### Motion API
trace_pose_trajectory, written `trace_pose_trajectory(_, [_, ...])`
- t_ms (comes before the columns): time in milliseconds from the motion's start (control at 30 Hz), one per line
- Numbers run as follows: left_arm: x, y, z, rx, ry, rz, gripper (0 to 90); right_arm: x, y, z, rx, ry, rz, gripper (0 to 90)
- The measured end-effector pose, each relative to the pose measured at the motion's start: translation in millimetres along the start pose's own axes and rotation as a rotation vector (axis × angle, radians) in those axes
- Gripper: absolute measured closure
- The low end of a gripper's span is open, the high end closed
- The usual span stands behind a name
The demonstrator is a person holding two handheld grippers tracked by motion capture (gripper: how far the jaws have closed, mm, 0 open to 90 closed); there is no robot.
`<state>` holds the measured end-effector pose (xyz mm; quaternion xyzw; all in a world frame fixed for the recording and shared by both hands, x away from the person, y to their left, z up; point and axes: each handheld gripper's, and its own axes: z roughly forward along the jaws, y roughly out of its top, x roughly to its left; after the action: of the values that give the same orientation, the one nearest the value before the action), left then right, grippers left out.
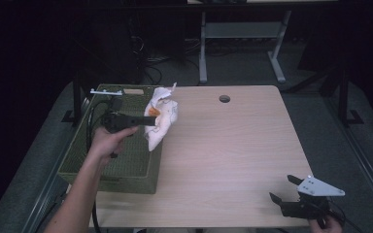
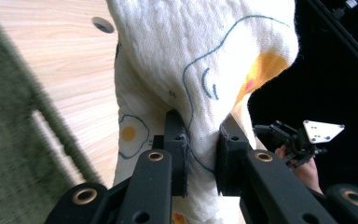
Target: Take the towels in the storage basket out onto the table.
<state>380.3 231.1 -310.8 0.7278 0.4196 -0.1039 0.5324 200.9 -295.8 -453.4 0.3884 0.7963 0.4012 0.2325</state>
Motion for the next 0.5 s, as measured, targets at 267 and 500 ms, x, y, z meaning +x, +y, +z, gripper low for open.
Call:
trace_pose_trajectory(267, [-9.2, 1.8, 13.7, 0.02, -0.014, 0.025, 77.9, 3.5, 2.2, 2.6, 0.007, 0.012, -0.01, 13.9])
trace_pose_trajectory(500, [-14.3, 2.9, 25.0, 0.016, -0.025, 0.032, 77.9, 2.2, 2.1, 2.4, -0.006, 0.007, -0.007, 13.8])
